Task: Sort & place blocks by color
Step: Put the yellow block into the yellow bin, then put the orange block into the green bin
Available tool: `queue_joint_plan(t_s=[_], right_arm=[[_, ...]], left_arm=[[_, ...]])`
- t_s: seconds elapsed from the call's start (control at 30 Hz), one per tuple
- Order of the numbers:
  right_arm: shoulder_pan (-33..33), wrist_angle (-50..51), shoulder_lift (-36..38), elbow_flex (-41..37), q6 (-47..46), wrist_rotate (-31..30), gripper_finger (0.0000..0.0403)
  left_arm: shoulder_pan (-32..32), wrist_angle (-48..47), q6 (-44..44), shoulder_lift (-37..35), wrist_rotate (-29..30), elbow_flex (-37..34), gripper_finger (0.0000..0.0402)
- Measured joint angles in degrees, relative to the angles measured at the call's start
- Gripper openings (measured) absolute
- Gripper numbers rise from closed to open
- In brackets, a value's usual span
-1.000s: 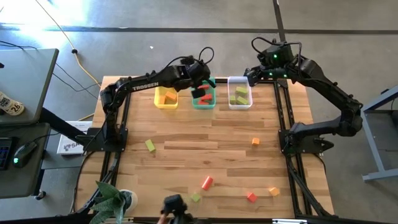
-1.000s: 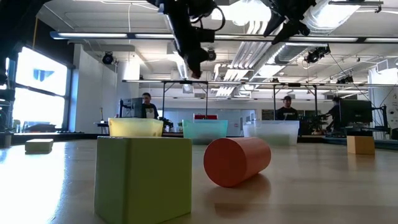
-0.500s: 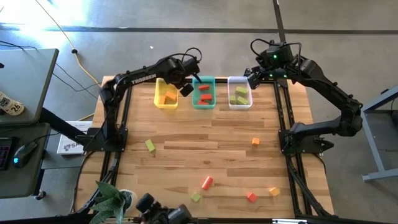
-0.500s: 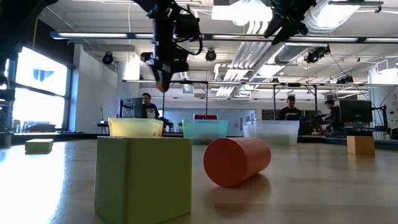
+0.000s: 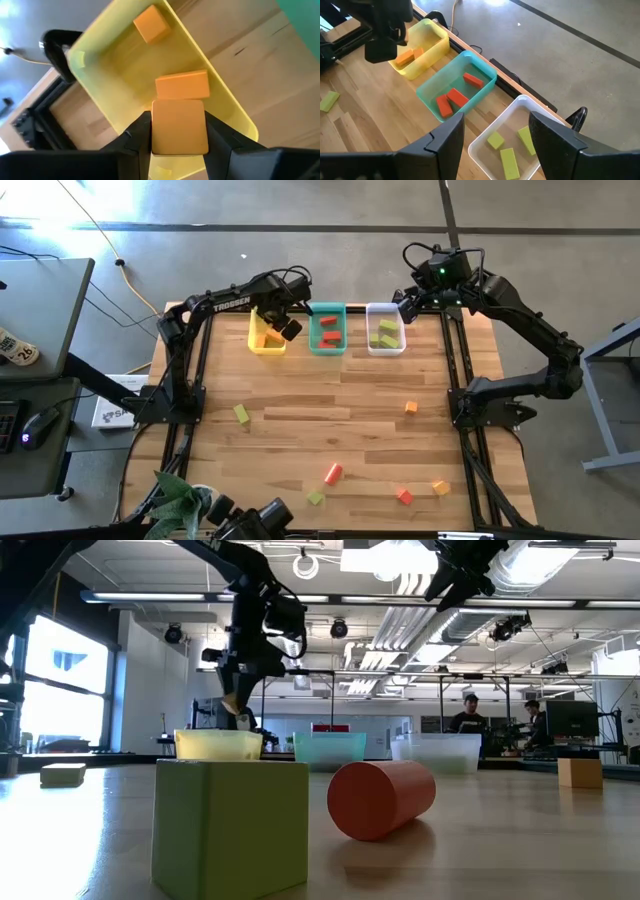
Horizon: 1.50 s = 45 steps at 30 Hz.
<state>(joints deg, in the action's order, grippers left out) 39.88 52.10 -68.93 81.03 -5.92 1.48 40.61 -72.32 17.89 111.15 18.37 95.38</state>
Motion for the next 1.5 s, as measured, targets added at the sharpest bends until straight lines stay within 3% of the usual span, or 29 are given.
queue_joint_plan(t_s=[0.23, 0.57, 0.7, 0.83, 1.0, 1.23, 1.5], right_arm=[[0.0, 0.0, 0.0, 0.0, 1.07, 0.0, 0.0209], [0.0, 2.5, -0.02, 0.0, 1.48, 0.03, 0.0209], [-0.22, 4.06, -0.02, 0.0, 0.71, 1.14, 0.0209], [-0.26, 5.04, -0.02, 0.0, 0.4, 5.97, 0.0209], [-1.13, 5.11, -0.02, 0.0, -0.58, 14.59, 0.0209], [-8.89, 4.19, -0.02, 0.0, -1.72, 18.49, 0.0209], [-21.34, -0.41, -0.15, 0.0, -0.93, 18.49, 0.0209]], left_arm=[[1.22, 1.97, 0.0, 0.0, -2.06, -2.06, 0.0147], [1.35, 2.12, 0.08, 0.0, -4.9, -2.23, 0.0163], [1.39, 2.12, -0.08, -0.01, -8.88, -2.23, 0.0178], [1.17, 2.13, -1.39, -0.28, -17.12, -2.23, 0.0185], [-1.31, 2.23, -3.81, -0.93, -17.36, -2.23, 0.0185], [-7.17, 1.99, -4.62, -4.51, -15.16, -2.23, 0.0186], [-14.87, -0.02, -4.7, -11.66, -14.97, -2.23, 0.0186]])
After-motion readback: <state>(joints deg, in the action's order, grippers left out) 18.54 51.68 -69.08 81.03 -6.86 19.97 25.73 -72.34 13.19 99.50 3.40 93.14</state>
